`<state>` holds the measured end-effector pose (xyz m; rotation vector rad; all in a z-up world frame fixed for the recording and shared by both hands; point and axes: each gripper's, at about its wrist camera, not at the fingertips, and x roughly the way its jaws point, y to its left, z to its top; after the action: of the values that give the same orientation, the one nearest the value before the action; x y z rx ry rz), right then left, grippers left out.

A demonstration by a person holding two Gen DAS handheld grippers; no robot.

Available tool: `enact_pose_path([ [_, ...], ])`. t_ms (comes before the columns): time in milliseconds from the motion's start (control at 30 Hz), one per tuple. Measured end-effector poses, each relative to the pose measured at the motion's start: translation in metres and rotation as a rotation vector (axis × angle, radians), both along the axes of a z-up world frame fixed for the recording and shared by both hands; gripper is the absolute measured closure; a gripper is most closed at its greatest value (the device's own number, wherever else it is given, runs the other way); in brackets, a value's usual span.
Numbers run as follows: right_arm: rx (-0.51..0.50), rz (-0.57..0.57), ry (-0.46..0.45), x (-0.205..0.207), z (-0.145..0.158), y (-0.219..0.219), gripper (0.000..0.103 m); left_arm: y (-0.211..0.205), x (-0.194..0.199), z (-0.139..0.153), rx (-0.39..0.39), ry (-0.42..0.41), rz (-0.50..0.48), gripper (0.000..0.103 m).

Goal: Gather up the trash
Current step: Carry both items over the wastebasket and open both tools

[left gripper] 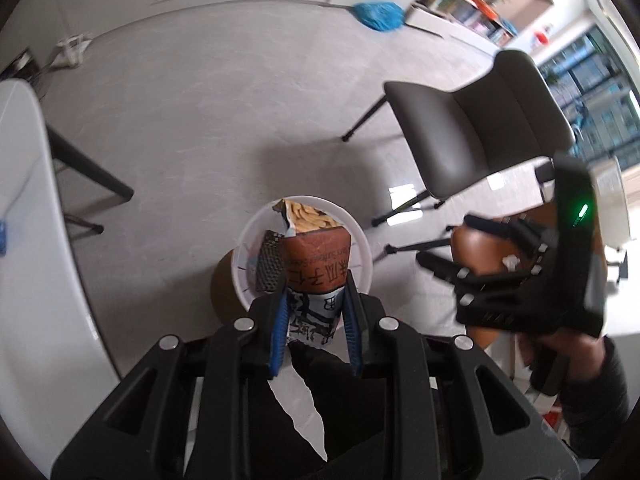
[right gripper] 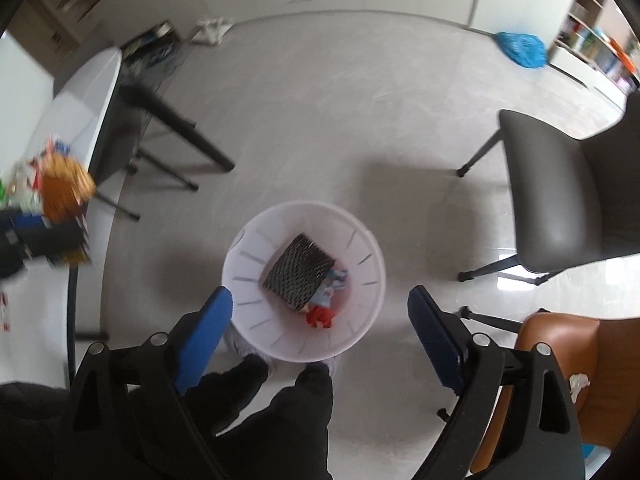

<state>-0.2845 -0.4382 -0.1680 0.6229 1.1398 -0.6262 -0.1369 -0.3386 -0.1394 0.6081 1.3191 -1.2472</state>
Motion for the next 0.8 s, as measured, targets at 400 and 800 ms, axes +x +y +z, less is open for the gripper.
enact_pose_path([
  [400,-0.016,-0.062,-0.045,-0.016,0.016,-0.014,0.009,-0.01,-0.019,0.004,-0.052,-0.036,-0.065,0.019],
  [800,-0.023,-0.034,-0.043,-0.003,0.019,-0.008,0.009,-0.002,-0.011,0.014,-0.064,-0.085,-0.037,0.01],
])
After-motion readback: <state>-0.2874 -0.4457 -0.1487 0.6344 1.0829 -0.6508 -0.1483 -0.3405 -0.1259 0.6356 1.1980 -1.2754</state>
